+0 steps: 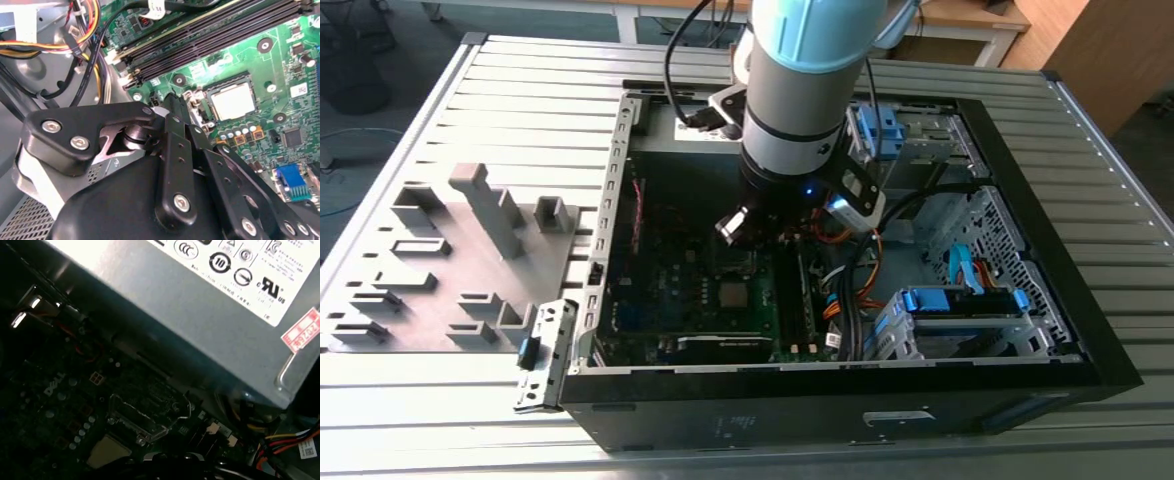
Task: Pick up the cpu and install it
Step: 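Close the cpu cover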
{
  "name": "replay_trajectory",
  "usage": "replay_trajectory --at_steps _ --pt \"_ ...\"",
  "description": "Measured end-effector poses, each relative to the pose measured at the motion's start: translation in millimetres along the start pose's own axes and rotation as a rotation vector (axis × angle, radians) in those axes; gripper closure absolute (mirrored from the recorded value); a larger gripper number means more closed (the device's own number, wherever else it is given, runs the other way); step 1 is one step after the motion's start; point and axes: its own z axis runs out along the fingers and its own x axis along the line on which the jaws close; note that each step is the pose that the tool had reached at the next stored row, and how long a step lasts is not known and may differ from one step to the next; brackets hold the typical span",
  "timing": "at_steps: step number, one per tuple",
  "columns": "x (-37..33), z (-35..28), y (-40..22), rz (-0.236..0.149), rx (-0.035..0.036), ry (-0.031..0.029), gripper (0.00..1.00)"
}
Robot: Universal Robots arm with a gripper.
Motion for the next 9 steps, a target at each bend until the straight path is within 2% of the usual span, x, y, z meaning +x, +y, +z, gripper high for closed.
replay_trajectory --at_steps 9 --pt "1.8 -0.8 -8.4 0.000 -0.0035 -0.0008 0.89"
